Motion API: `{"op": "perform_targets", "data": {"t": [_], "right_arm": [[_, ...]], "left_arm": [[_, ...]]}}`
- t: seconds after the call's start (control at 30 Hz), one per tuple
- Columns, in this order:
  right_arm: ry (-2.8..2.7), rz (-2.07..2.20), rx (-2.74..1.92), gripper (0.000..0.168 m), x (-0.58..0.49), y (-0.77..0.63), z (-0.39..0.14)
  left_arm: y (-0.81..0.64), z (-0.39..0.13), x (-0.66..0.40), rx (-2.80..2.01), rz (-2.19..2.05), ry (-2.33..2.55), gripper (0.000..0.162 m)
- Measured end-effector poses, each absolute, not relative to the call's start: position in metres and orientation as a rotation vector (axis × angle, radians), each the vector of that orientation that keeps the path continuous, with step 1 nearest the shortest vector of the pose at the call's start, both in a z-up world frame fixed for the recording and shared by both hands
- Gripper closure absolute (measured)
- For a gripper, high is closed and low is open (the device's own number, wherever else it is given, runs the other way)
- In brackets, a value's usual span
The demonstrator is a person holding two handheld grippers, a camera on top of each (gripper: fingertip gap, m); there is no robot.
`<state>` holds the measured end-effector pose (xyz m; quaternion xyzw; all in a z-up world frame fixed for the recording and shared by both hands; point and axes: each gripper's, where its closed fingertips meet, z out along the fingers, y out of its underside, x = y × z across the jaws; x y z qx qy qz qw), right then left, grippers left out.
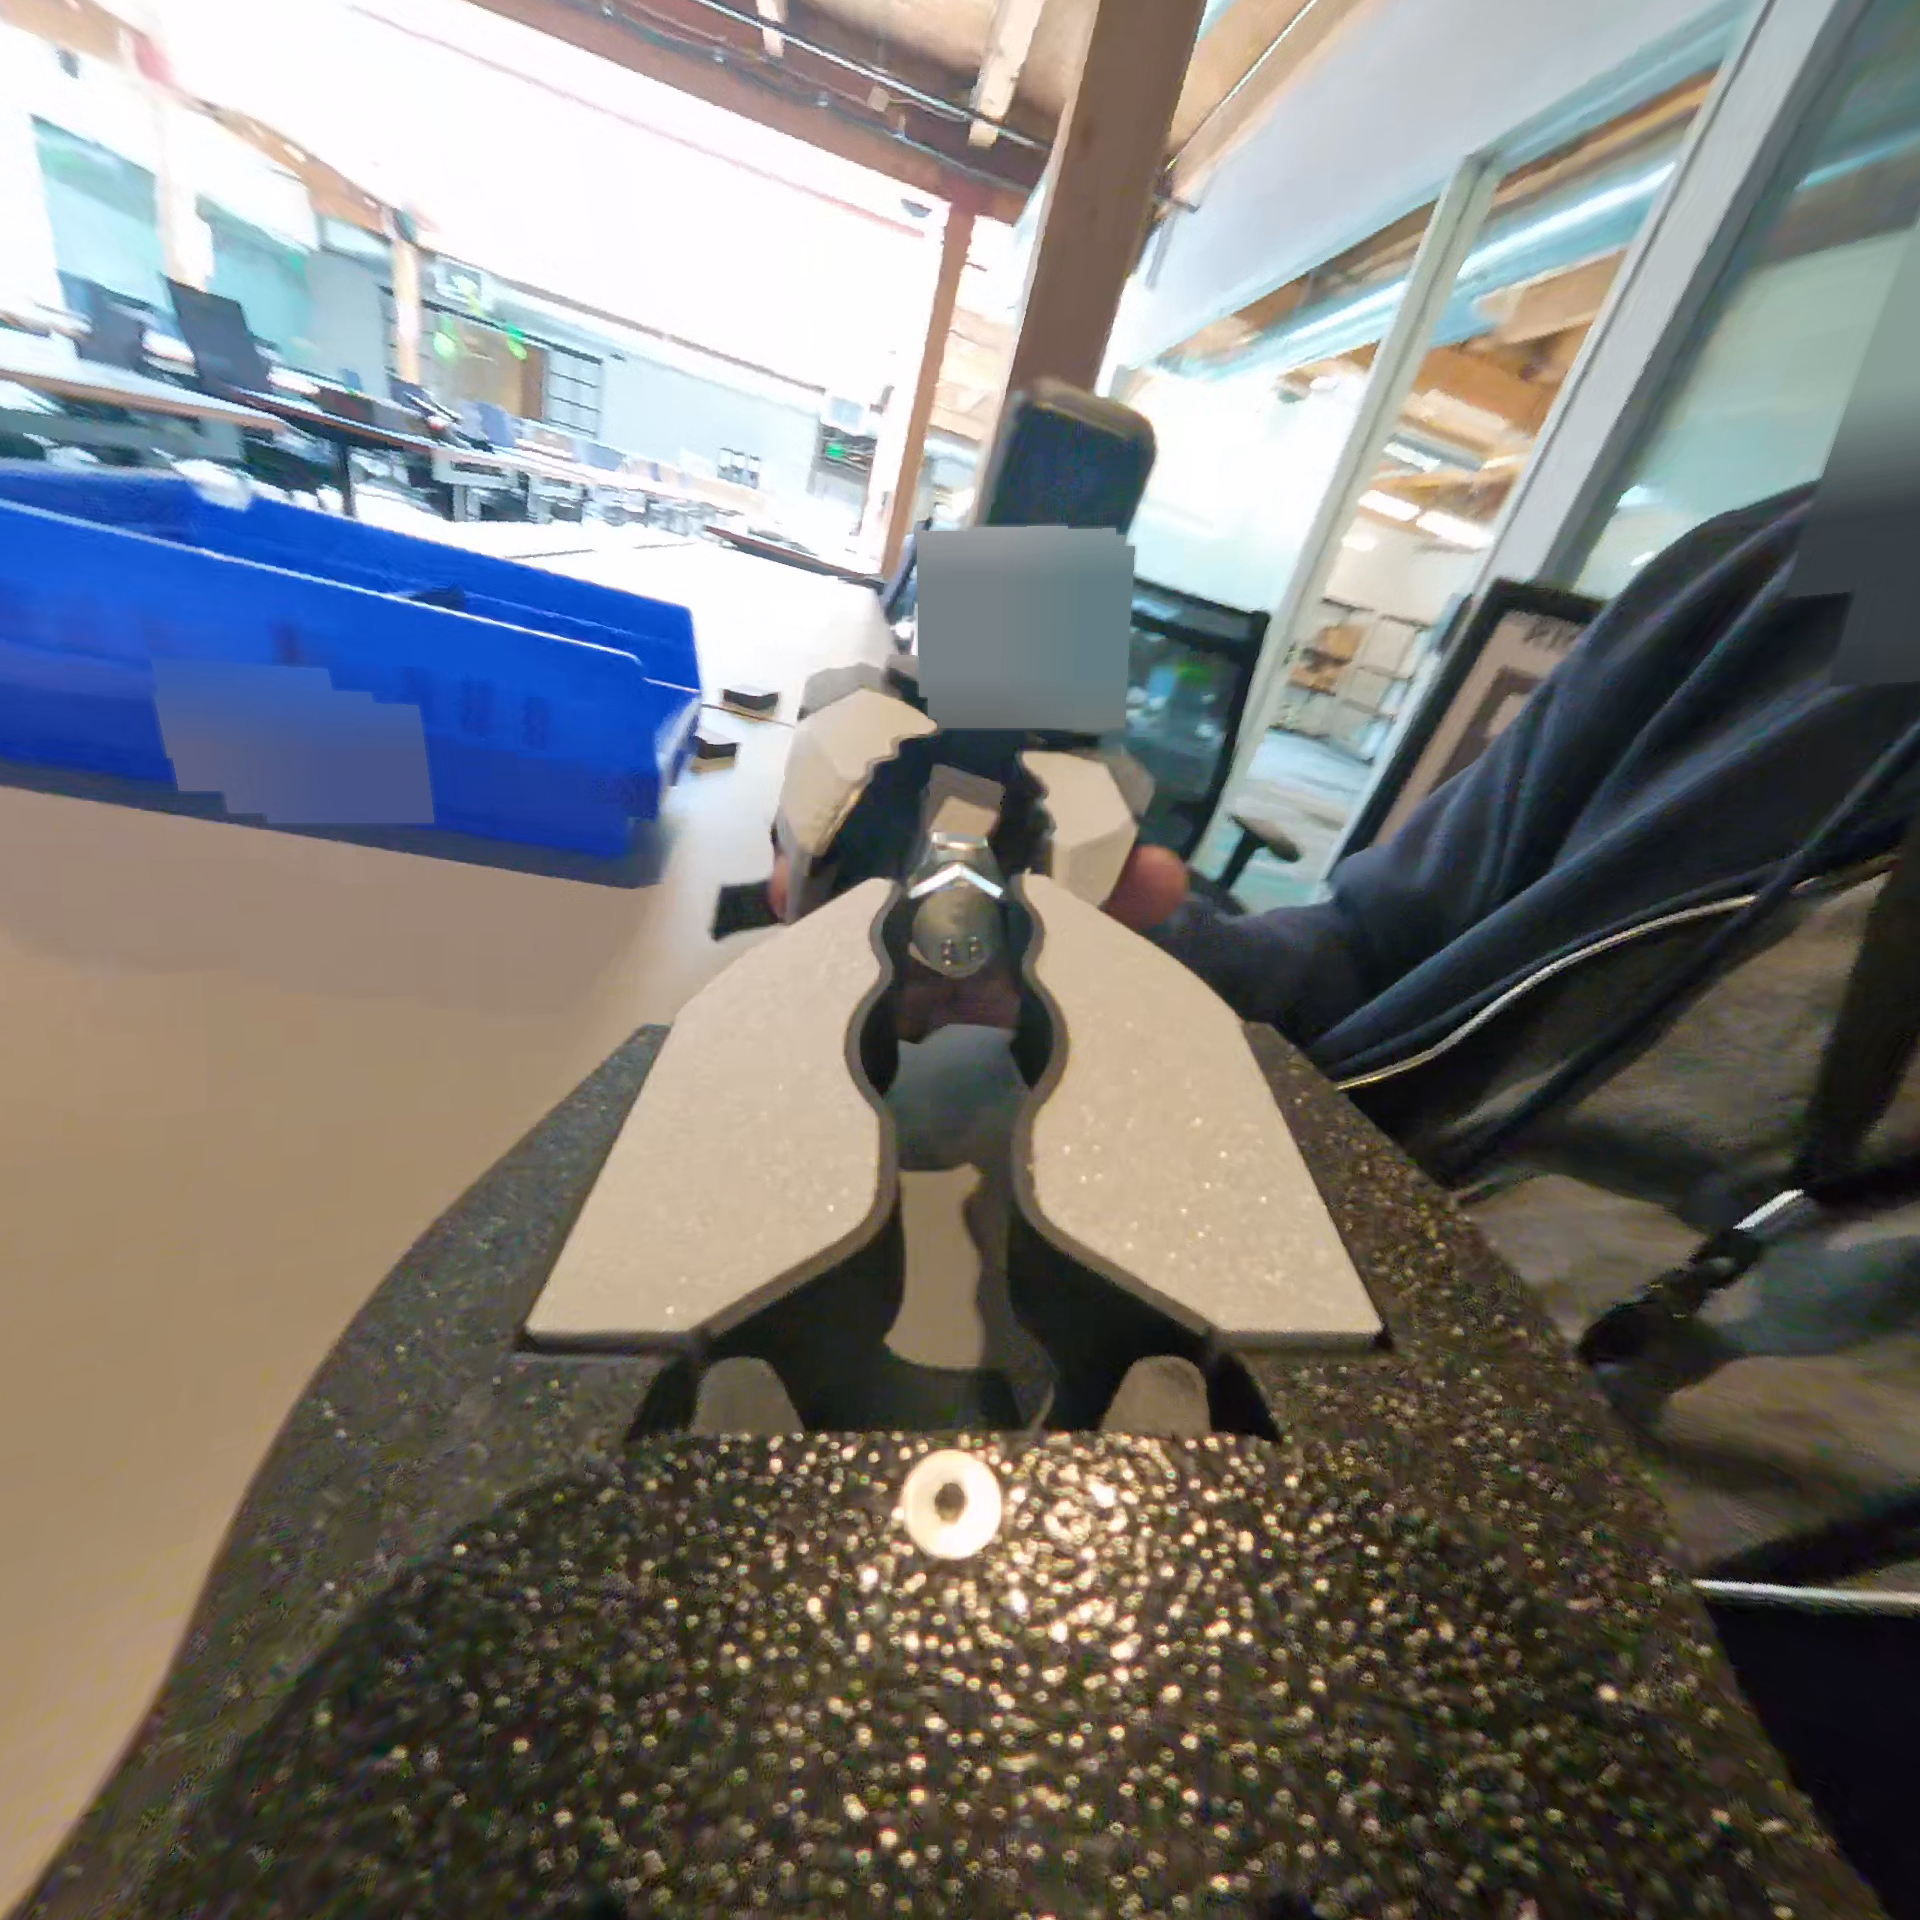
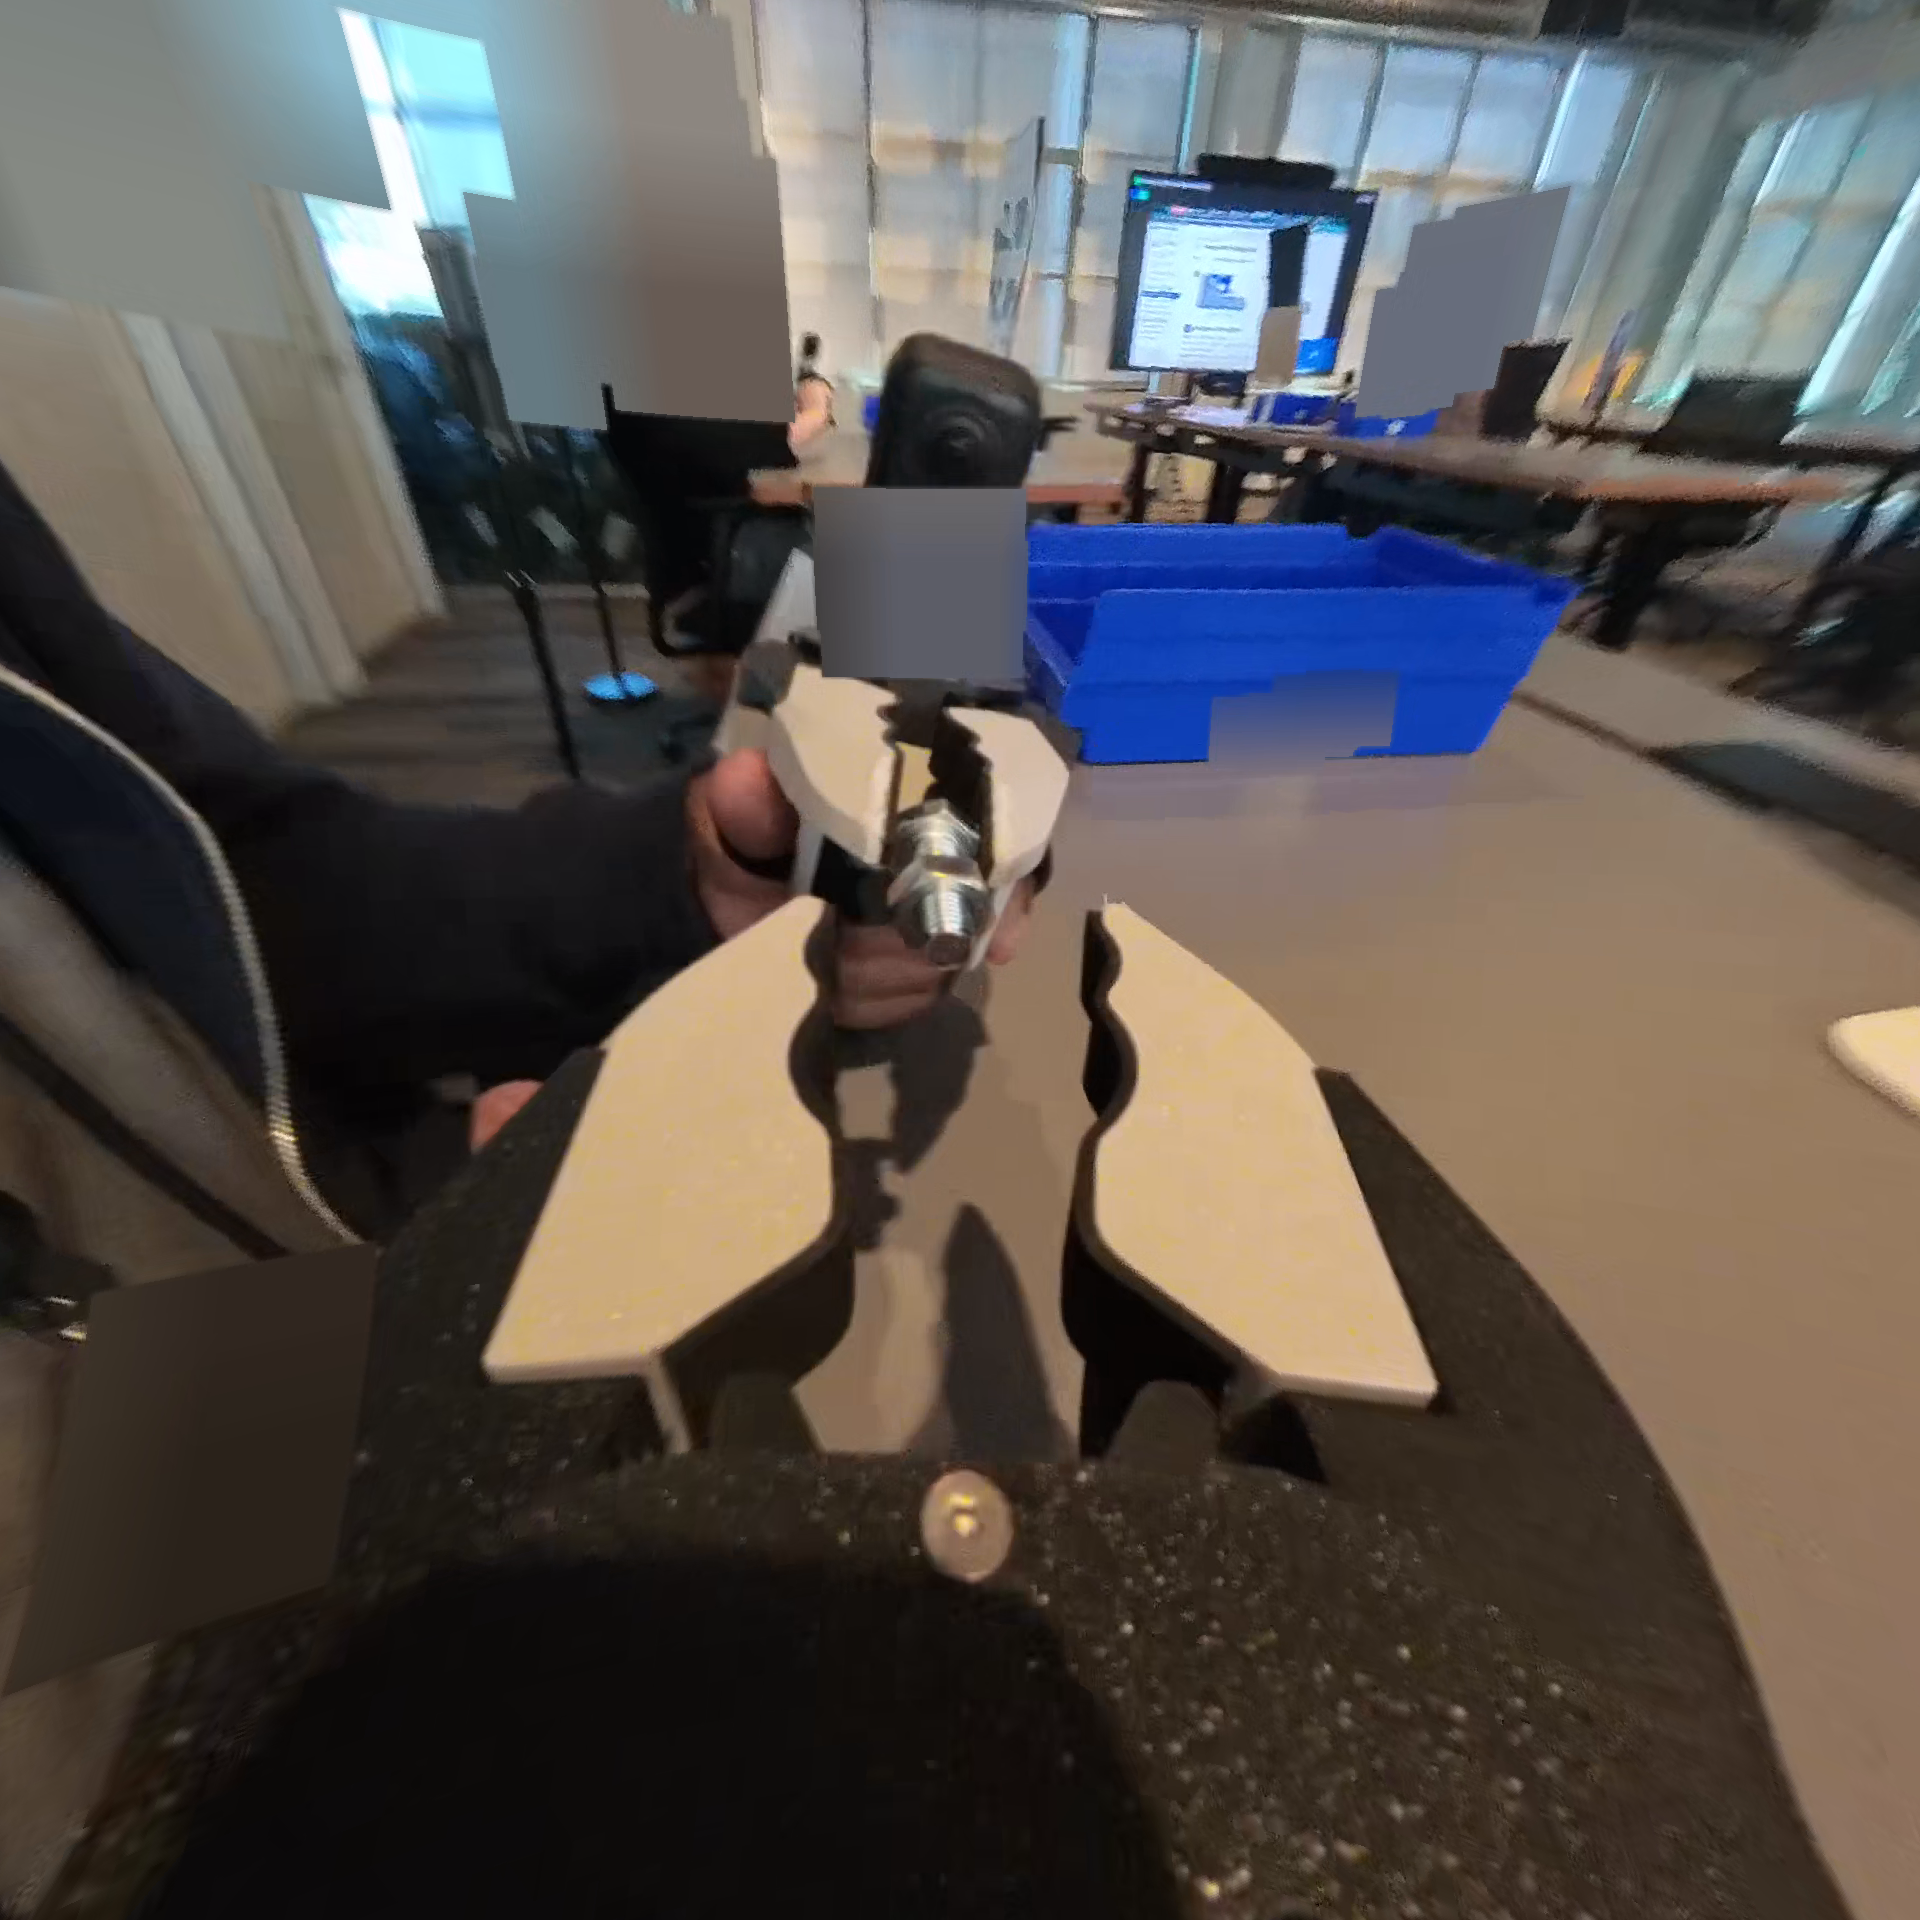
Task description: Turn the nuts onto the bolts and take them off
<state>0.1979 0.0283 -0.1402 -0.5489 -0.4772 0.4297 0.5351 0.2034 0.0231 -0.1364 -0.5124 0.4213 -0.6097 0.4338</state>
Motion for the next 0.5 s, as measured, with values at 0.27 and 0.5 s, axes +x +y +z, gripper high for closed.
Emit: {"op": "perform_targets", "data": {"t": [0.27, 0.5], "right_arm": [[-1.034, 1.364, -1.380, 0.135, 0.1985, 0.0252, -0.1348], [-1.115, 1.217, -1.359, 0.151, 0.1967, 0.0234, -0.1398]], "left_arm": [[0.0214, -0.1314, 0.2037, -1.178, -1.288, 1.111, 0.144], [0.0220, -0.1364, 0.2045, -1.196, -1.287, 1.128, 0.145]]}}
